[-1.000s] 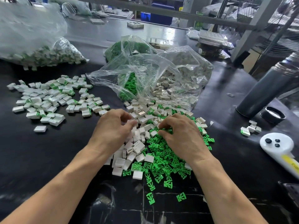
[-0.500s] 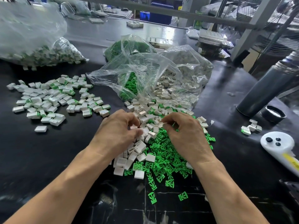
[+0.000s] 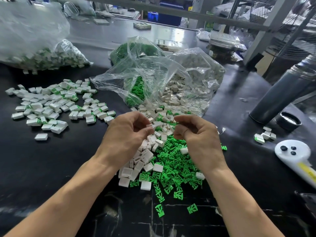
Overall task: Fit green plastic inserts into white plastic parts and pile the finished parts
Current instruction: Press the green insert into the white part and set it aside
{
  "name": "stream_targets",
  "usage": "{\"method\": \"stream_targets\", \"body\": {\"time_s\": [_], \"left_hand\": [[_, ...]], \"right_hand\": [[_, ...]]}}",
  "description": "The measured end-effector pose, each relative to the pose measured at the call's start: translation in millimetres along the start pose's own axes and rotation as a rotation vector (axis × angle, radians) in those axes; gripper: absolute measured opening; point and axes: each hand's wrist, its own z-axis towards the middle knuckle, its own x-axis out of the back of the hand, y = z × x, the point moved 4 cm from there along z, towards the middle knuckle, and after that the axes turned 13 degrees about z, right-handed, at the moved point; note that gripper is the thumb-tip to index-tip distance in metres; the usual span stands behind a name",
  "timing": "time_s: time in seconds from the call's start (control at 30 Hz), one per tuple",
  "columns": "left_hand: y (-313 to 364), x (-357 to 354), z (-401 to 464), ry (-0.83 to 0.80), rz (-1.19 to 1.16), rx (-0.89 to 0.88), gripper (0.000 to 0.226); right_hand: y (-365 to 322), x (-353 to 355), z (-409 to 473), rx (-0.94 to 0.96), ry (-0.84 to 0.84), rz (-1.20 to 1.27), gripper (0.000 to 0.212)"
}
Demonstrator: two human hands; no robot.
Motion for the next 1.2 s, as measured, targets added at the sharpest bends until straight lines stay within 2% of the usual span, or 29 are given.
{"method": "stream_targets", "body": {"time_s": [0.2,0.33,0.6,0.8,0.97,1.2], "left_hand": [[11,-9,-3,-0.077,-0.252,0.017,0.01],[11,-11,-3,-0.096,-0.336,0.012,0.012],[10,-12,-3,-0.095,-0.353,-0.043,0.014],[9,-14,-2,-0.091,-0.353,-0.036,0.015],[11,-14,-4,-0.1,-0.354,-0.044,0.012],[12,-14,-5,-0.118,-0.347,-0.033,0.01]], "right_hand": [[0,-5,0,0.0,-0.02,0.153,0.021],[0,-7,-1,-0.002,-0.047,0.209,0.017],[2,-12,-4,0.05,-0.124,0.072,0.031],[-3,-12,-7,0.118,-0.125,0.008,0.017],[-4,-15,-10,0.117,-0.18,0.012,0.021],[-4,-16,-10,0.141,-0.162,-0.032,0.024]]}}
